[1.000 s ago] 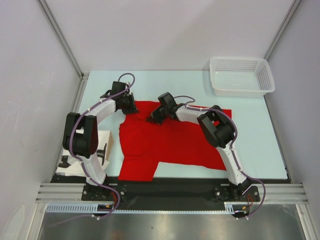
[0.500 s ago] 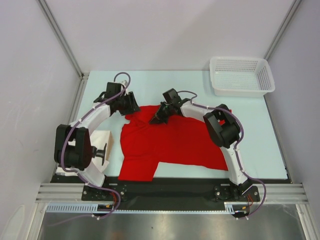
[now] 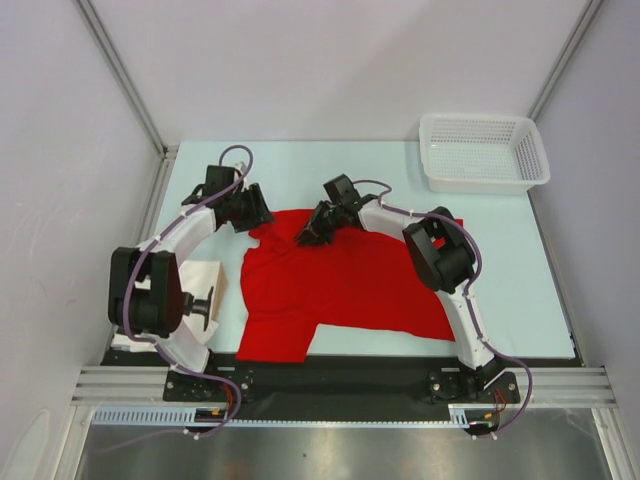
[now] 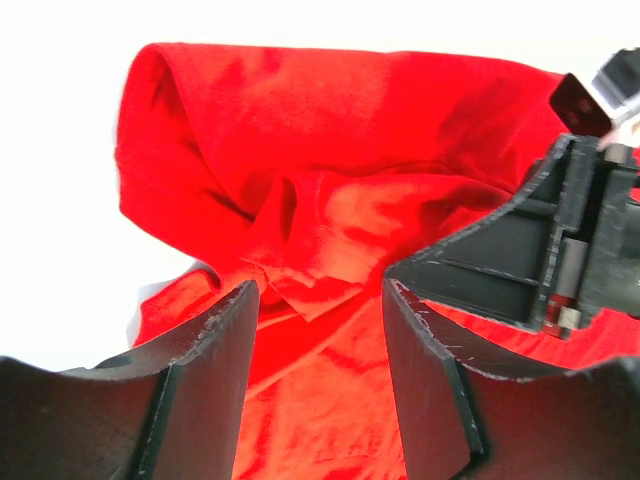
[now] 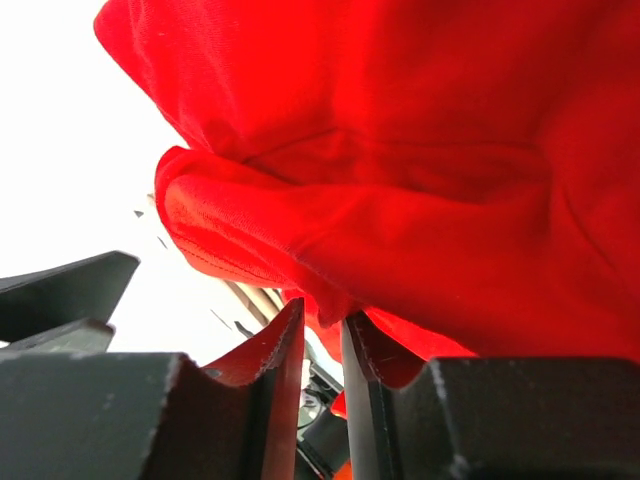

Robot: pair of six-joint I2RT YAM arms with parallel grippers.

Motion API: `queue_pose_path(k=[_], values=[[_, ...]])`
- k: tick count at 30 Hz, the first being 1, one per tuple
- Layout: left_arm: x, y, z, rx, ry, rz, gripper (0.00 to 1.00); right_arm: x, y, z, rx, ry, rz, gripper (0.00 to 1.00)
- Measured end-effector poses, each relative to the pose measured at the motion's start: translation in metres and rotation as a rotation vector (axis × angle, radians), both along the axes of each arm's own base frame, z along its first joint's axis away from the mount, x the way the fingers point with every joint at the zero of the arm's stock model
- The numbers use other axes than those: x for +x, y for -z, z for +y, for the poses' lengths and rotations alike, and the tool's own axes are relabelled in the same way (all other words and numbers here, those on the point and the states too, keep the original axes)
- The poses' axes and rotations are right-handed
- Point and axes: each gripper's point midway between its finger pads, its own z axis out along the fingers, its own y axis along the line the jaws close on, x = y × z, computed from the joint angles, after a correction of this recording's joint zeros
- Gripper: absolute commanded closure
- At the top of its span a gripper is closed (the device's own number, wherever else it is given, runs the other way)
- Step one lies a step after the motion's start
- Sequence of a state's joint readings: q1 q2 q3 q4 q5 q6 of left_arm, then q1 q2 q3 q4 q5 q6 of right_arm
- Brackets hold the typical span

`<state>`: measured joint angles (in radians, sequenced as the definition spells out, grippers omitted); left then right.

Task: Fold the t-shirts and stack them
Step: Fold the tshirt

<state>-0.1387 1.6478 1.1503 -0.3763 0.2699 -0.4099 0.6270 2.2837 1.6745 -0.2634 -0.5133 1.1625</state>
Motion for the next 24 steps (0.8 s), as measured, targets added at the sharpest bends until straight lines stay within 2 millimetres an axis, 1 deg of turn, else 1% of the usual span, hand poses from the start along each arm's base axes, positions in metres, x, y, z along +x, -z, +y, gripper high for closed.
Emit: queue_pose_path(k=[4,7,9,12,18,21,24], values=[[0.003,0.007,0.005,0.002,-0.014,0.018,0.43,0.001,-0.002,0.001,0.006,0.023,0.024,0.78],[0.008,0.009,0.01,0.004,-0.027,0.027,0.43,0.001,-0.002,0.002,0.009,0.037,0.038,0.73],[0.013,0.008,0.013,0.004,-0.033,0.025,0.43,0.001,-0.002,0.002,0.01,0.044,0.048,0.72],[0.018,0.008,0.017,0.003,-0.043,0.022,0.43,0.001,-0.003,0.003,0.015,0.061,0.068,0.72],[0.022,0.012,0.025,0.004,-0.064,0.031,0.43,-0.003,-0.006,0.008,0.027,0.082,0.104,0.72],[0.024,0.015,0.027,0.006,-0.067,0.034,0.39,-0.004,-0.006,0.01,0.035,0.091,0.12,0.72],[0.027,0.018,0.028,0.012,-0.061,0.039,0.39,-0.005,-0.005,0.01,0.034,0.096,0.131,0.73]])
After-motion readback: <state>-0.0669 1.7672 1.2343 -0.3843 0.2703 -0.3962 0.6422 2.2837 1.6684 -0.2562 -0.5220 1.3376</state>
